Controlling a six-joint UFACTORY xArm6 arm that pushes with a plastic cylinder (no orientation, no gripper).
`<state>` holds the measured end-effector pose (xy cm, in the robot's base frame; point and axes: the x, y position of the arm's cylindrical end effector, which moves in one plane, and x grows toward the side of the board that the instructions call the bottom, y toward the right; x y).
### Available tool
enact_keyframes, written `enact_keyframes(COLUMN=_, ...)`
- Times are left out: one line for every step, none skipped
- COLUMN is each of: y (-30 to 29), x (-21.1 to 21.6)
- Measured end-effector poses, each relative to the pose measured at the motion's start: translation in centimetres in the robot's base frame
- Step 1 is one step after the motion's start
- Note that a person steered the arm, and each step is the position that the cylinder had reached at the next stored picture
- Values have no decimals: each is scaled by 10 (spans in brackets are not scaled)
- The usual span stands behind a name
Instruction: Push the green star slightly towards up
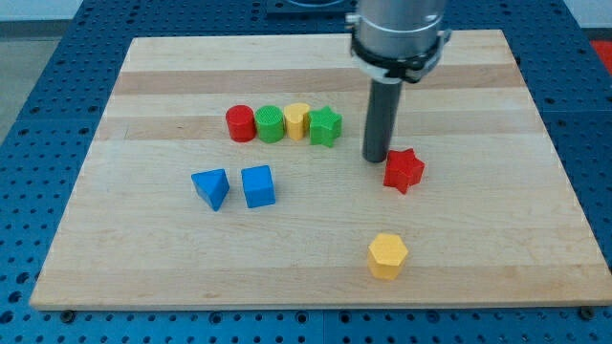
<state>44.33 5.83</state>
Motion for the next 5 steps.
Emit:
enact_keyframes(y=-19, x=3)
enact_keyframes(y=-27, x=3)
enact_keyframes(y=-31, x=3)
enact_keyframes(y=-40, x=3)
enact_keyframes(y=-44, x=3)
